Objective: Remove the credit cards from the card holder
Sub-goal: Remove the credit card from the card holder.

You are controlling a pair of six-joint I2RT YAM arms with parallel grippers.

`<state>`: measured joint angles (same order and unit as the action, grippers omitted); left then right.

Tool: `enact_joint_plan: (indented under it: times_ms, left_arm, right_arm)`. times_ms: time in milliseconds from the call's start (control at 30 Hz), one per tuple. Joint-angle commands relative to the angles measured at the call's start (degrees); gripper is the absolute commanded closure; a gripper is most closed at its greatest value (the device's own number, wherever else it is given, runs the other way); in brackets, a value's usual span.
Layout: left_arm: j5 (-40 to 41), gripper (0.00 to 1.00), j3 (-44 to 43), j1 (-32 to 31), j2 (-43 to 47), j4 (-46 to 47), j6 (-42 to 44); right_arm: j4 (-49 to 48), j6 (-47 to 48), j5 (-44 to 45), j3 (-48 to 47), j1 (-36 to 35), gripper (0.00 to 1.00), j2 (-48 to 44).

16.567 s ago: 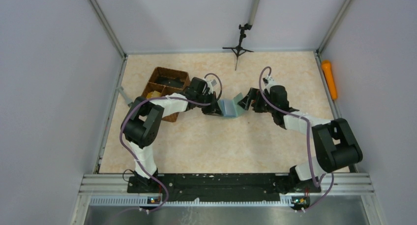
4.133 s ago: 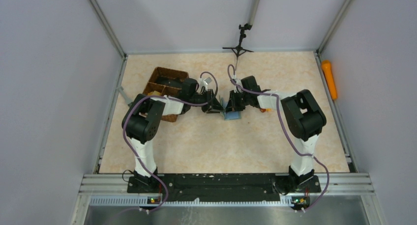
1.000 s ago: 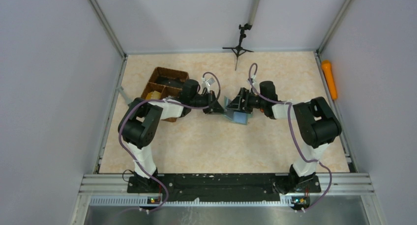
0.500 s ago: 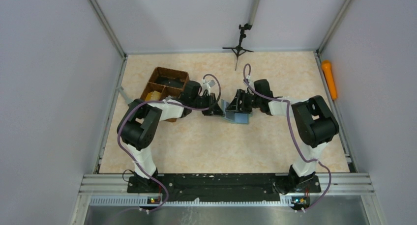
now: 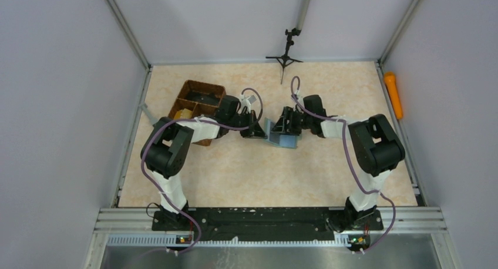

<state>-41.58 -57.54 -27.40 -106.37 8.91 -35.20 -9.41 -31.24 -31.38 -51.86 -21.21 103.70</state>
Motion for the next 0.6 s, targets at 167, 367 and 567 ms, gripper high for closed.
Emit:
enact_joint_plan:
  times_ms: [167,367,567]
  left_arm:
    - [2.4,1.00,-0.7,0.5,4.4,1.2,1.8]
    - [1.4,1.00,0.7,0.5,6.2,3.8,1.3]
    - [1.7,1.00,0.0,0.4,6.2,1.9,2.2]
  right_arm:
    - [7.5,5.5,13.0,-1.2,0.2,0.35,-4.9]
    - [6.9,5.6,12.5,-0.9,0.2,0.49,-5.1]
    - [6.9,6.0,10.7,-1.8,-0.5,0.75,-3.3]
